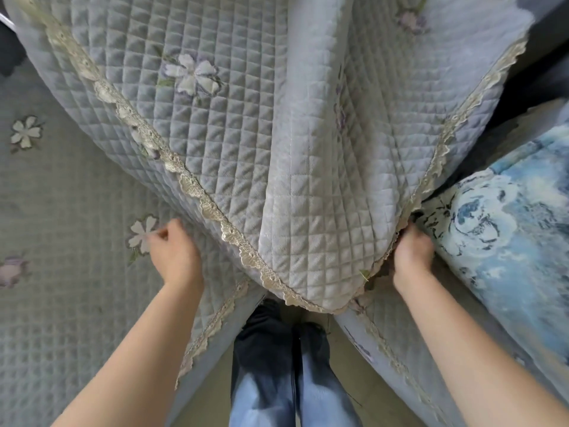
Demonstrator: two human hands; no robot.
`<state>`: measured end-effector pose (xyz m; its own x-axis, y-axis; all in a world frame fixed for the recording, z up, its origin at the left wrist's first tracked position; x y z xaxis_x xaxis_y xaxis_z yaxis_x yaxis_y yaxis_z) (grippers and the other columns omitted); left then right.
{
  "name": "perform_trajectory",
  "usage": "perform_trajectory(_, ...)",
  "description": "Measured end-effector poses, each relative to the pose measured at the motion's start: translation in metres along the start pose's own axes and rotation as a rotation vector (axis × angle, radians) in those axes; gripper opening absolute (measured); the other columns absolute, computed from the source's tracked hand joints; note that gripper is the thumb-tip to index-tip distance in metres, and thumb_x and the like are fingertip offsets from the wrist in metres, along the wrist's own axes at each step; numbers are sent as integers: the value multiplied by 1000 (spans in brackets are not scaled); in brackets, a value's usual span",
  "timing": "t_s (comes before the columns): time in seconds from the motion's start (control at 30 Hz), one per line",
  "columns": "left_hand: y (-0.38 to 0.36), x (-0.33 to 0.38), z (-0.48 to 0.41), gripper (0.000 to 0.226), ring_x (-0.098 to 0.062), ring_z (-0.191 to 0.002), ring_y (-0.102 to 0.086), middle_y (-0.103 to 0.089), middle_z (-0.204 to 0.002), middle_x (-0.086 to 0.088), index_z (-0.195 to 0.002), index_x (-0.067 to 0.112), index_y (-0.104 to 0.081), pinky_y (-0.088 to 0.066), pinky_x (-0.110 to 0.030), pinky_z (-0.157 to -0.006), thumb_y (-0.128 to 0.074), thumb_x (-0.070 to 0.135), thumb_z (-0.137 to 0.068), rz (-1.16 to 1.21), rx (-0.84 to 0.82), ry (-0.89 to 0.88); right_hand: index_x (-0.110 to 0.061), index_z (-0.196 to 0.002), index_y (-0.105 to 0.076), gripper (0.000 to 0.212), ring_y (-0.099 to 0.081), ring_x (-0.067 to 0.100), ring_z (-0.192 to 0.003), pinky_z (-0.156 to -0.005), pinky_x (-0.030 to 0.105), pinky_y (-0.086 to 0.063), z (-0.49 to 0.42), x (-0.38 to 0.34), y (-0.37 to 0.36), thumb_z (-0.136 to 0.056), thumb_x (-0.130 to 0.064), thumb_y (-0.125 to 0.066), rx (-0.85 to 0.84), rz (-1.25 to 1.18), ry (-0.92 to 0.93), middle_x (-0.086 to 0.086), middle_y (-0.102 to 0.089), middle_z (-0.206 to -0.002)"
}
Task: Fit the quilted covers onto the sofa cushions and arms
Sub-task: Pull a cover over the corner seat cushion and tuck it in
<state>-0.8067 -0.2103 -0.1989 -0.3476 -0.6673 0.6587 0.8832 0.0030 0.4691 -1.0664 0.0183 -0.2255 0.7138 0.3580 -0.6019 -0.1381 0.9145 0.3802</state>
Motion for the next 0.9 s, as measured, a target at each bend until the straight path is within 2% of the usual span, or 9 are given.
perform_trajectory(0.07, -8, 39, 13, 29, -13, -73, -51, -53, -83, 4, -87, 24, -49, -43, -31, -69, -50, 53, -84, 51, -37, -144, -17, -80, -63, 54, -62, 15, -74, -61, 30, -50, 7, -28, 8, -81, -68, -44, 3, 95, 207, 0, -66, -83)
perform_trajectory(0.1, -15, 53, 20, 39, -12, -77, -53, -54, -89, 4, -93, 23, -48, -44, -30, -70, -51, 60, -81, -14, -82, -196, -17, -68, -58, 58, -59, 13, -65, -54, 27, -47, 13, -44, 7, -76, -74, -46, -44, 239, 313, -2, -63, -72)
perform_trajectory(0.23, -32, 68, 36, 57, -27, -104, -53, -51, -121, -8, -112, 14, -39, -43, -40, -90, -50, 63, -85, -270, -32, -228, -14, -50, -39, 50, -44, 17, -48, -43, 25, -20, 20, -79, -6, -93, -35, -52, -85, 842, 764, -1, -43, -49)
perform_trajectory(0.37, -32, 65, 28, 52, -26, -96, -52, -51, -117, -8, -104, 16, -34, -41, -37, -80, -49, 63, -86, -288, -42, -190, -8, -67, -49, 34, -49, 31, -71, -59, 32, -33, -3, -80, -2, -96, -24, -42, 103, 931, 638, 21, -62, -82)
perform_trajectory(0.47, -32, 70, 23, 56, -27, -101, -51, -47, -122, -10, -108, 15, -35, -41, -38, -83, -52, 64, -85, -267, -64, -173, -11, -77, -52, 22, -45, 27, -72, -62, 33, -35, 0, -92, -16, -93, -25, -46, 33, 1129, 654, 17, -58, -96)
perform_trajectory(0.57, -32, 90, 12, 70, -31, -123, -42, -34, -139, -13, -131, 15, -32, -37, -42, -99, -58, 59, -83, -216, -61, -197, -17, -84, -53, 12, -46, 25, -77, -68, 32, -36, 9, -130, -29, -89, -28, -54, -64, 1079, 726, 11, -51, -106)
perform_trajectory(0.7, -33, 140, -28, 83, -35, -134, -29, -28, -146, -15, -144, 20, -22, -28, -46, -109, -60, 58, -82, -216, -17, -238, -10, -96, -58, 45, -52, 31, -100, -84, 35, -39, 54, -167, -111, -88, -54, -50, -218, 895, 811, 14, -54, -111)
perform_trajectory(0.8, -32, 180, -66, 84, -36, -134, -27, -28, -144, -16, -144, 18, -23, -27, -47, -108, -60, 58, -81, -240, 35, -282, 4, -118, -53, 78, -48, 37, -119, -96, 40, -40, 74, -177, -177, -81, -66, -52, -157, 1009, 787, 24, -50, -126)
perform_trajectory(0.9, -33, 215, -107, 87, -37, -134, -27, -28, -144, -17, -142, 15, -25, -27, -48, -109, -63, 59, -78, -201, 84, -235, 5, -126, -48, 67, -49, 40, -119, -91, 42, -43, 65, -183, -210, -91, -53, -48, -109, 1173, 692, 26, -49, -130)
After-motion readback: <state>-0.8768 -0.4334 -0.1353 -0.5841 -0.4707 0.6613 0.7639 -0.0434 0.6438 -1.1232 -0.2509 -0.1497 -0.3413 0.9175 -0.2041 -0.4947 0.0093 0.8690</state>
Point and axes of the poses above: each hand's wrist, its own z-axis away from the middle knuckle, its own y-axis out of the back of the hand, x = y × z, the point moved 3 cm from there along -z, towards the middle knuckle
